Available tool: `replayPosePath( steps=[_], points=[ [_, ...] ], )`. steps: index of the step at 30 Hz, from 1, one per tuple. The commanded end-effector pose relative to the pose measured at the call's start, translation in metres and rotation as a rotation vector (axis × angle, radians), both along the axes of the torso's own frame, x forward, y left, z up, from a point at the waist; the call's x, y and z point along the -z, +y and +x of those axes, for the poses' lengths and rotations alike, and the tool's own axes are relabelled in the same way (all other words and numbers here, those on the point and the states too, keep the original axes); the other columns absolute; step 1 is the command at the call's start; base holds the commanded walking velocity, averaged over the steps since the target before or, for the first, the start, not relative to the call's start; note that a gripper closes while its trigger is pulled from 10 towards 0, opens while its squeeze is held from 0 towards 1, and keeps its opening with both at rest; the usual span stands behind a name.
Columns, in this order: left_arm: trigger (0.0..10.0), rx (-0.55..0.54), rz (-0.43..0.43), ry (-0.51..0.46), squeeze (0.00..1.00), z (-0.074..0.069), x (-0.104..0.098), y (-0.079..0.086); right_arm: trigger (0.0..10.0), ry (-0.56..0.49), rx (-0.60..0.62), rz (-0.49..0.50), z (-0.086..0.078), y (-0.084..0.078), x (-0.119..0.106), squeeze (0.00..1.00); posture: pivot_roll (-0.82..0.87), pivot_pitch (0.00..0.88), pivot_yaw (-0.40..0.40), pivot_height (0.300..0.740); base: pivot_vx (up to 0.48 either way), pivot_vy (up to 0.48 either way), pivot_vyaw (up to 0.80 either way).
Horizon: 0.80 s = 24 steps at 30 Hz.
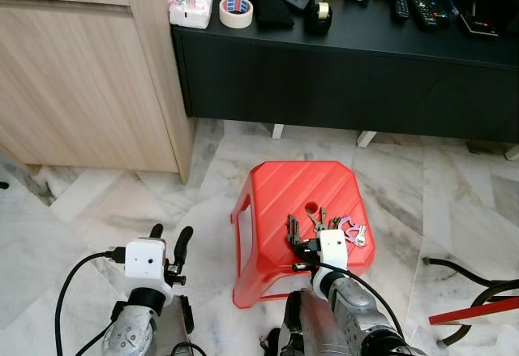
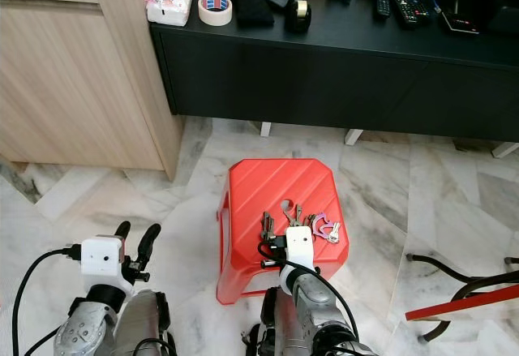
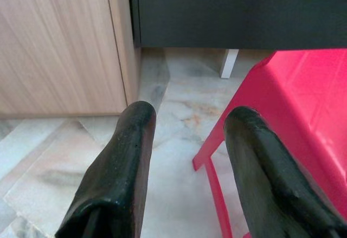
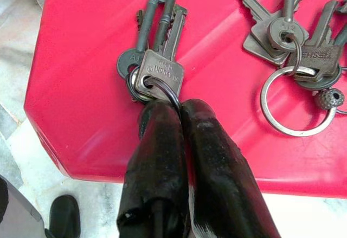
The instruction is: Hang keys on a hook
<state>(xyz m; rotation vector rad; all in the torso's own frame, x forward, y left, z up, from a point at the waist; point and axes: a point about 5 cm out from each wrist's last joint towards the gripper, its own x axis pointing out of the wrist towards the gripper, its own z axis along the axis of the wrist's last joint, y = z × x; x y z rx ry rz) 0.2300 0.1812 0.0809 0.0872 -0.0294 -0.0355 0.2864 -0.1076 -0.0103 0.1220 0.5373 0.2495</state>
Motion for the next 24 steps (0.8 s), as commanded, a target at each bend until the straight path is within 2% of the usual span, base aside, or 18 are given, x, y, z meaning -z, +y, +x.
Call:
replayPosePath(
  steps=[1,7,8,10,12,13,20,21,22,23,24],
  points=[
    [10.0,0.011,0.008,0.035,0.0,-0.002,0.01,-0.004,0.0,0.03,0.036,-0.01,-0.008,-0.007,0.008,0.0,0.07,0.249,-0.17,0.626,0.0,0.0,0.0],
    [10.0,0.011,0.011,0.032,0.0,0.004,0.011,-0.004,0.0,-0.058,0.095,-0.007,0.001,-0.02,-0.002,0.0,0.07,0.214,-0.171,0.626,0.0,0.0,0.0],
    [10.0,0.008,0.012,0.029,0.0,0.009,0.012,-0.003,0.0,-0.107,0.104,-0.011,0.004,-0.025,-0.008,0.0,0.06,0.194,-0.171,0.626,0.0,0.0,0.0],
    [10.0,0.008,0.012,0.029,0.0,0.01,0.012,-0.003,0.0,-0.119,0.103,-0.014,0.005,-0.025,-0.01,0.0,0.06,0.194,-0.171,0.626,0.0,0.0,0.0],
    [10.0,0.007,0.012,0.024,0.0,0.016,0.012,-0.004,0.0,-0.166,0.111,-0.01,0.008,-0.029,-0.016,0.0,0.06,0.156,-0.169,0.626,0.0,0.0,0.0],
    [10.0,0.008,0.012,0.018,0.0,0.021,0.012,-0.004,0.0,-0.219,0.124,-0.005,0.01,-0.033,-0.023,0.0,0.06,0.138,-0.168,0.626,0.0,0.0,0.0],
    [10.0,0.006,0.018,0.015,0.0,0.035,0.015,-0.003,0.0,-0.348,0.187,-0.006,0.02,-0.043,-0.045,0.0,0.06,0.063,-0.158,0.626,0.0,0.0,0.0],
    [10.0,0.004,0.019,0.016,0.0,0.037,0.016,-0.002,2.1,-0.361,0.191,-0.006,0.021,-0.044,-0.047,0.0,0.05,0.05,-0.155,0.626,0.0,0.0,0.0],
    [10.0,0.003,0.019,0.017,0.0,0.038,0.016,-0.002,4.7,-0.369,0.194,-0.006,0.022,-0.044,-0.049,0.0,0.05,0.05,-0.155,0.626,0.0,0.0,0.0],
    [10.0,0.002,0.023,0.023,0.0,0.039,0.019,-0.001,10.0,-0.395,0.2,-0.005,0.022,-0.046,-0.053,0.0,0.05,0.031,-0.149,0.626,0.0,0.0,0.0],
    [10.0,0.001,0.026,0.027,0.0,0.039,0.02,0.0,10.0,-0.412,0.204,-0.004,0.022,-0.047,-0.056,0.0,0.05,0.031,-0.149,0.626,0.0,0.0,0.0]
  ],
)
